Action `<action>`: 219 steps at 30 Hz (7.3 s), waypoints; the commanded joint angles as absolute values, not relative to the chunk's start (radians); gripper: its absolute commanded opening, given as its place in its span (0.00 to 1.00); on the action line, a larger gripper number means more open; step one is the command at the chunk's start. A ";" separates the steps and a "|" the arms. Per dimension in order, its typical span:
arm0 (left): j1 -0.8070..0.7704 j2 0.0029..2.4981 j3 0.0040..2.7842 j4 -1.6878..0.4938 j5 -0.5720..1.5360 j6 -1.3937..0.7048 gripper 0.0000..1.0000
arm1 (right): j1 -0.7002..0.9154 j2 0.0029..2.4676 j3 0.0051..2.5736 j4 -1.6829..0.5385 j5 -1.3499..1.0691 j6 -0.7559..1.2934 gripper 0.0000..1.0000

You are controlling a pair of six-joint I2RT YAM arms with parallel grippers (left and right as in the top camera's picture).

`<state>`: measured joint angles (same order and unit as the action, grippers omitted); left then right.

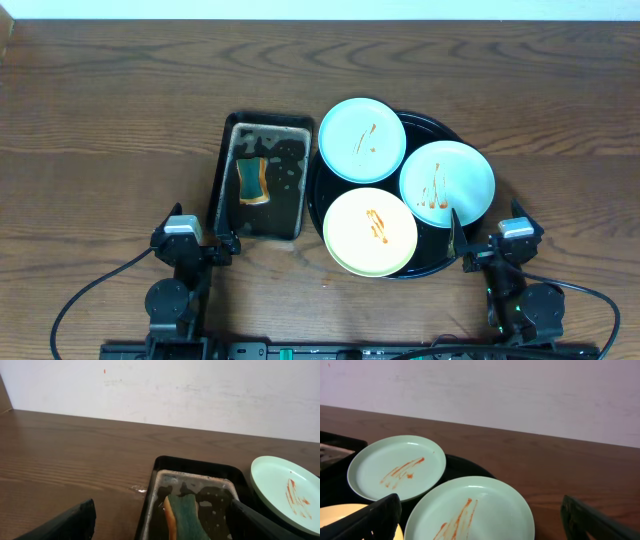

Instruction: Clean dirty plates on tray and stack at the side

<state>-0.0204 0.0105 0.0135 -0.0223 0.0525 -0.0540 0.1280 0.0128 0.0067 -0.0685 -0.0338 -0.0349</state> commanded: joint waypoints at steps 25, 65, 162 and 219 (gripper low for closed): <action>-0.015 0.006 0.004 -0.070 0.040 -0.045 0.84 | 0.107 0.016 0.006 -0.072 -0.042 -0.046 0.99; -0.017 0.026 0.004 -0.070 0.040 -0.045 0.84 | 0.107 0.016 0.006 -0.072 -0.042 -0.046 0.99; -0.017 0.820 0.703 -0.565 0.150 -0.148 0.84 | 0.107 0.904 0.749 -0.561 0.026 -0.016 0.99; -0.102 1.513 0.953 -0.479 0.062 -0.134 0.71 | 0.104 1.001 0.771 -0.595 -0.012 0.100 0.93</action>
